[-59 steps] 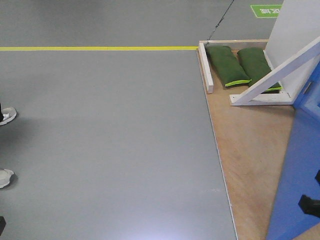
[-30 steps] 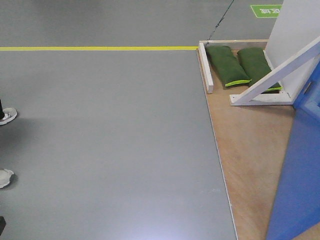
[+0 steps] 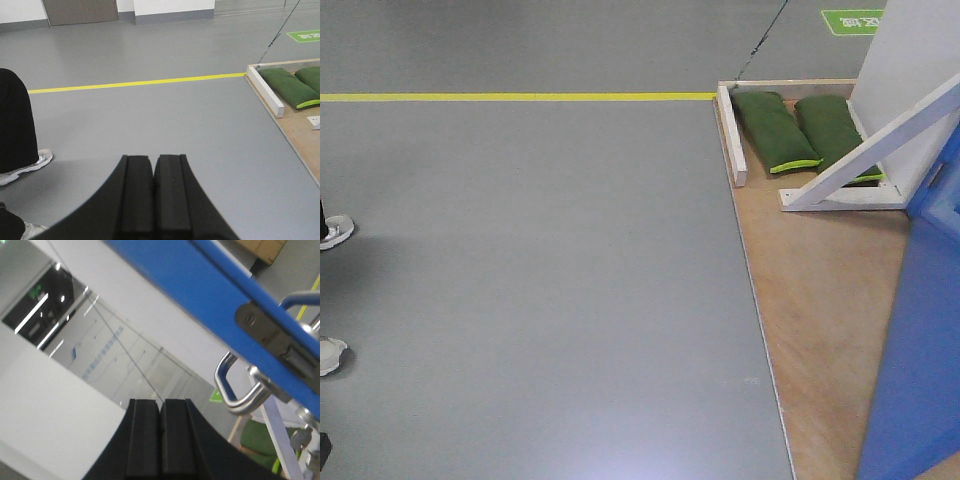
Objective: Move to blue door and open it
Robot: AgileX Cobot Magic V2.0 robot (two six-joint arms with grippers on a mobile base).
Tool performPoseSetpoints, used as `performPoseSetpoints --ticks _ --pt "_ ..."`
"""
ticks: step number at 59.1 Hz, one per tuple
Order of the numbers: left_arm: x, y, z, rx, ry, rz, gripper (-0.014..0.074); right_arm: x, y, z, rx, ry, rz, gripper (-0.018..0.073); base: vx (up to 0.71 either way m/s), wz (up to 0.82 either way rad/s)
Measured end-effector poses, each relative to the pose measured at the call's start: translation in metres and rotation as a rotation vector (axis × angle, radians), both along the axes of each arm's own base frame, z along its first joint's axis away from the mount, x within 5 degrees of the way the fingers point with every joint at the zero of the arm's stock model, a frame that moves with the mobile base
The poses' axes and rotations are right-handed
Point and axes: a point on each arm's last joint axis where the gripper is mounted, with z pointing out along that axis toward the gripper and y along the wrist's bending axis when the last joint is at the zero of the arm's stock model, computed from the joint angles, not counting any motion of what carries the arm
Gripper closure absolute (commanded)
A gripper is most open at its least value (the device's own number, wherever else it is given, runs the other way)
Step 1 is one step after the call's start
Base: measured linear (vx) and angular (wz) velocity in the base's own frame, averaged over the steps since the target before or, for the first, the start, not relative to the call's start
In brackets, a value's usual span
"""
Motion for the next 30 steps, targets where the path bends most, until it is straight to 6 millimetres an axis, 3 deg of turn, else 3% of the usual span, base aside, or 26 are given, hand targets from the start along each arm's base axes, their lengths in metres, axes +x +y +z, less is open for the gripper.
performPoseSetpoints --ticks 14,30 --pt "0.000 0.000 0.000 0.000 0.000 0.000 0.0526 -0.002 -0.038 0.008 0.175 -0.153 -0.198 0.0570 0.00 0.00" --pt "0.000 0.000 0.000 0.000 0.000 0.000 0.0526 0.011 -0.103 0.013 0.382 -0.294 -0.332 0.0570 0.00 0.00"
